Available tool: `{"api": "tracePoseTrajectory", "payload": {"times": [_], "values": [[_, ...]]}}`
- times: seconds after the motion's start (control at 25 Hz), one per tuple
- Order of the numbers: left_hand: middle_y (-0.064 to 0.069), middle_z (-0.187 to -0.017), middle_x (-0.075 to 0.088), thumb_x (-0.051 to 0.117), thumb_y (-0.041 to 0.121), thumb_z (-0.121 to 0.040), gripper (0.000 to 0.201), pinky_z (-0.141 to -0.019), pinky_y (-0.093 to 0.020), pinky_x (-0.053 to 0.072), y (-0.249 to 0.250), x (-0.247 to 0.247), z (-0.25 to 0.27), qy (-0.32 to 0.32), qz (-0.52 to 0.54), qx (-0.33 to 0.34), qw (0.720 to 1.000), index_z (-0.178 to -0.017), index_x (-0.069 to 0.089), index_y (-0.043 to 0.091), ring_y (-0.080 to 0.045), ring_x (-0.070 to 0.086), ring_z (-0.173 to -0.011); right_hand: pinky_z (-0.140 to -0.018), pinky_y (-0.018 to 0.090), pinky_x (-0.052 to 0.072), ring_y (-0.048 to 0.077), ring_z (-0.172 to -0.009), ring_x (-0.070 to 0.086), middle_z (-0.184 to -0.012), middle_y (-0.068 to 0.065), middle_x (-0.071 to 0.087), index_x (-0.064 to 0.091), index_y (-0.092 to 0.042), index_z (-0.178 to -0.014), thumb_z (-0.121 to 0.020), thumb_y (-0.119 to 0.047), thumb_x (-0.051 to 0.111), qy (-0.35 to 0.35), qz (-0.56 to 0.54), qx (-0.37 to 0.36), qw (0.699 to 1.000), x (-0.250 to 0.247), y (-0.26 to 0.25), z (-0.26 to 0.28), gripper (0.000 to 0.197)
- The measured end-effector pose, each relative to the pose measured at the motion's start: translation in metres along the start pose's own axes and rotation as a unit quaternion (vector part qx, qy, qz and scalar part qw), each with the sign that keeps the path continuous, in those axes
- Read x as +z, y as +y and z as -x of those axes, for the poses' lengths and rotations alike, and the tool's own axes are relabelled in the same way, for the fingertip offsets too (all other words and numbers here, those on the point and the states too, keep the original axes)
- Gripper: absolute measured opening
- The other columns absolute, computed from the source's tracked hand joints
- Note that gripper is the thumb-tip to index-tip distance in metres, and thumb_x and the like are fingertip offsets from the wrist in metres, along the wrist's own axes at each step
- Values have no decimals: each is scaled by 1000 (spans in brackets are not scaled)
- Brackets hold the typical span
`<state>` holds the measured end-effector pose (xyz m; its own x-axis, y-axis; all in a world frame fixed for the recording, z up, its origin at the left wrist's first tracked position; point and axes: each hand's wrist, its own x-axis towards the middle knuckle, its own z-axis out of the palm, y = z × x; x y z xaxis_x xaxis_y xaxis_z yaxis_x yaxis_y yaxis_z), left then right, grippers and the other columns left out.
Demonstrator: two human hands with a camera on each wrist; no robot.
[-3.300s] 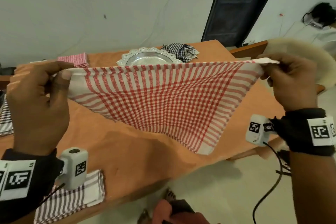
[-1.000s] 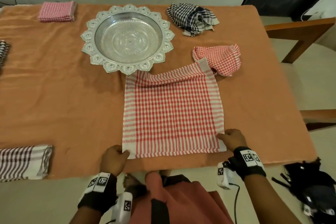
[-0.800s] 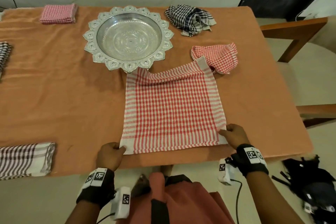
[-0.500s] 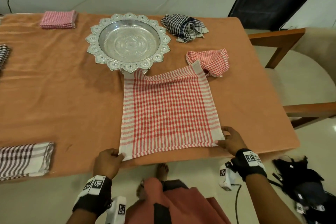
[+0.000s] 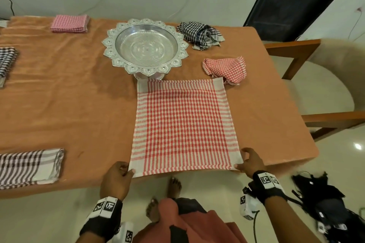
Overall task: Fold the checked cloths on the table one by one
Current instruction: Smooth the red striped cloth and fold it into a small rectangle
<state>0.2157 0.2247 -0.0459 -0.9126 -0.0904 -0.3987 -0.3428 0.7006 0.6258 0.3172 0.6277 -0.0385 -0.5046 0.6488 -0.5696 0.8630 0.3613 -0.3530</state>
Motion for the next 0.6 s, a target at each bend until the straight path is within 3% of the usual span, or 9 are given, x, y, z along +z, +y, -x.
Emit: {"api": "tracePoseTrajectory", "payload": {"times": [0.16,0.44,0.6], "values": [[-4,-94,69,71,23,-84,20,-70,-32,45,-5,1,3,-3,-8,10,1000,-101,62,18,-21,59,-80,-83,42,54,32,-96,64,-120,16,61,36,-16,-138,-71,-15,81,-3,19,-1,1000,5,6,3,81],[3,-90,65,68,28,-86,21,-74,-38,52,-11,1,4,-50,-34,47,997,-100,51,29,-23,63,-85,-88,45,51,33,-99,63,-124,16,60,36,-17,-137,-73,-15,80,8,31,9,999,2,5,8,78],[4,-95,69,63,34,-88,28,-70,-36,52,-16,2,4,-66,-71,61,993,-112,48,31,-21,64,-84,-76,36,49,31,-86,58,-123,20,58,28,-17,-142,-76,-10,76,1,21,14,1000,6,7,16,82]]}}
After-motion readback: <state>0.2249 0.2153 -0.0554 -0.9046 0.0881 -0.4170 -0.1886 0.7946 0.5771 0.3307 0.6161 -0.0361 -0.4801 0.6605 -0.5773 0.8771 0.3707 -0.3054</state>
